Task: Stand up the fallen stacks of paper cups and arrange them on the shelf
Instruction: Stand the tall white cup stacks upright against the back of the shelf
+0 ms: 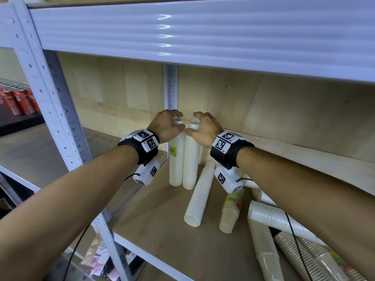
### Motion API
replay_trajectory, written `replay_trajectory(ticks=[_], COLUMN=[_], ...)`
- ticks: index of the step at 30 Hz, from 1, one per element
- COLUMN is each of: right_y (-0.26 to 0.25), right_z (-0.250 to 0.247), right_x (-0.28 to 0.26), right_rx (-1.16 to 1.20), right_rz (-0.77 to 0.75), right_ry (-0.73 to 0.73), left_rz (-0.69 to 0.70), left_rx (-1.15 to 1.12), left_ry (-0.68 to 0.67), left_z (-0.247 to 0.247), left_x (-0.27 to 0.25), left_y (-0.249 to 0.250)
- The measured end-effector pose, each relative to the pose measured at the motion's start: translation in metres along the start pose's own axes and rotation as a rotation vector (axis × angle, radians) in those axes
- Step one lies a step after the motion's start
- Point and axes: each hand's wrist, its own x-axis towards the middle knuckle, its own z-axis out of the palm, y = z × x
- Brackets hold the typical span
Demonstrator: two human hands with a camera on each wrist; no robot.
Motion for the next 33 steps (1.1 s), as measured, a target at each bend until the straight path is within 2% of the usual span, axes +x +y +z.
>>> replay_trajectory(ticks=[5, 10, 14, 17, 21, 27, 33], right_y=[-0.003, -0.004, -0.005, -0.005, -0.001, 0.002, 0.005], right_z=[0.0, -0.003, -0.002, 0.0, -0.001, 0.001, 0.004], right_x=[0.002, 0.002, 0.002, 0.005, 0.007, 0.01, 0.014], right_rx=[-0.028, 0.003, 0.041, 0.044, 0.051, 0.076, 0.125], right_rz=[-0.007, -0.033, -0.001, 0.009, -0.008, 0.077, 0.074], right_ry=[0.013, -0.057, -0.022, 0.008, -0.038, 0.005, -0.029], left_rz=[-0.004, -0.033, -0.048, -0.045, -0.052, -0.044, -0.055], left_rx=[0.003, -0.04, -0.085, -0.089, -0.124, -0.149, -0.159], left_ry=[0.008, 0.004, -0.021, 0.011, 0.037, 0.048, 0.056], left_z=[-0.003, -0.004, -0.002, 0.0, 0.003, 0.004, 0.005], left_x=[0.003, 0.007, 0.01, 0.012, 0.013, 0.014, 0.013], left_y=[-0.004, -0.01, -0.012, -0.015, -0.018, -0.018, -0.017])
